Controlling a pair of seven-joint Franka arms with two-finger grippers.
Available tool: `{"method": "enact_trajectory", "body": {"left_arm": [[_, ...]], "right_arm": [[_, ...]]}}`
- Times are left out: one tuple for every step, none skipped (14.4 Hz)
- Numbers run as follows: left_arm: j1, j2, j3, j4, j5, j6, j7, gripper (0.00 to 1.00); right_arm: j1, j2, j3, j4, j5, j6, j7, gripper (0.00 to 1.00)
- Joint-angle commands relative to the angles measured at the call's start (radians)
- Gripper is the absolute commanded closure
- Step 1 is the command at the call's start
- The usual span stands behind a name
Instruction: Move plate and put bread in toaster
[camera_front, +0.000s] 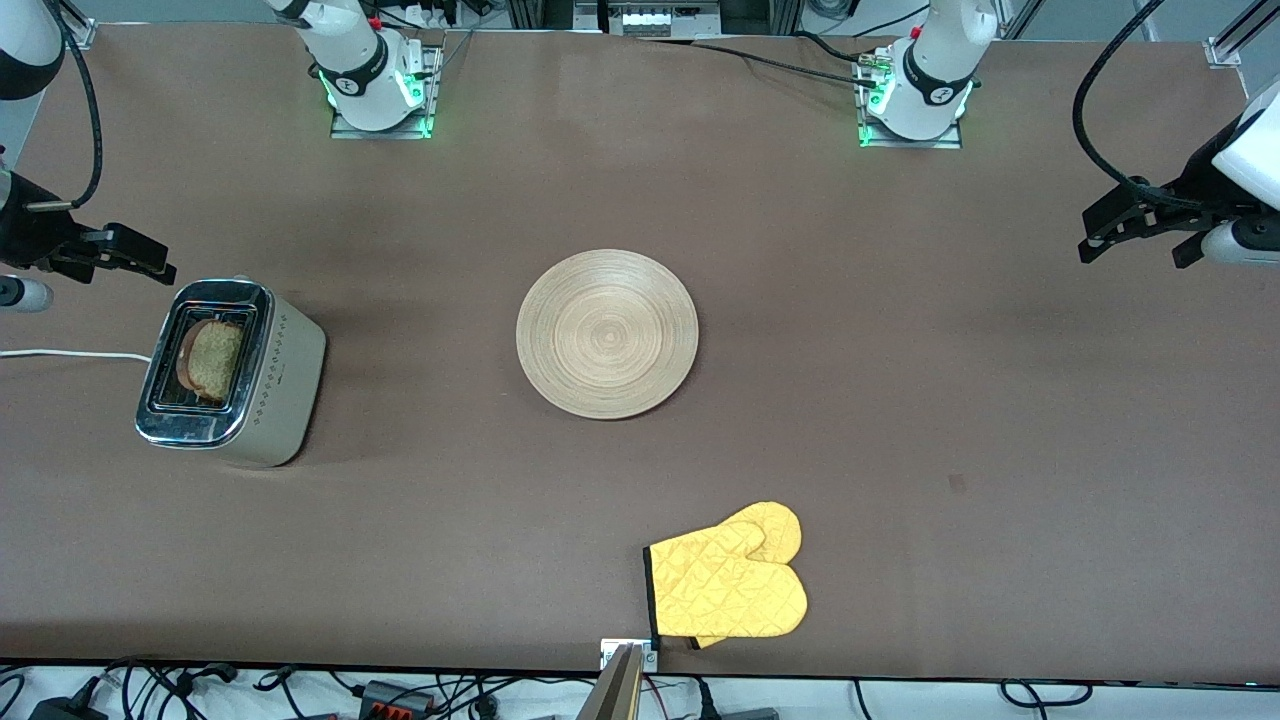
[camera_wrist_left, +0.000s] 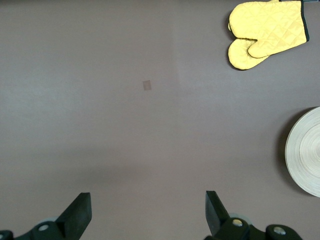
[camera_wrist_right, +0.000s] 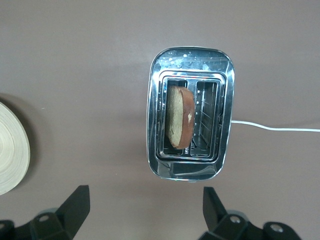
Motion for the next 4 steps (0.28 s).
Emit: {"method": "enact_trajectory", "body": {"left_arm": [[0.000,0.011,-0.006,0.030,0.022,-0.021,-0.002,0.00],[0.000,0.011,-0.006,0.030,0.022,-0.021,-0.002,0.00],[-0.002,0.011,-0.006,0.030,0.022,-0.021,-0.002,0.00],[0.000,0.011,-0.006,0.030,0.022,-0.021,-0.002,0.00]], "right_arm": [[-0.019,-0.034,0.017,-0.024,-0.009,-0.011,-0.005,0.00],[-0.019,-0.034,0.017,-0.027,-0.008,-0.013,-0.004,0.00],[-0.019,-0.034,0.017,-0.027,-0.008,-0.013,-0.002,0.00],[-0.019,-0.036,0.017,-0.027,-0.008,-0.011,-0.002,0.00]]}}
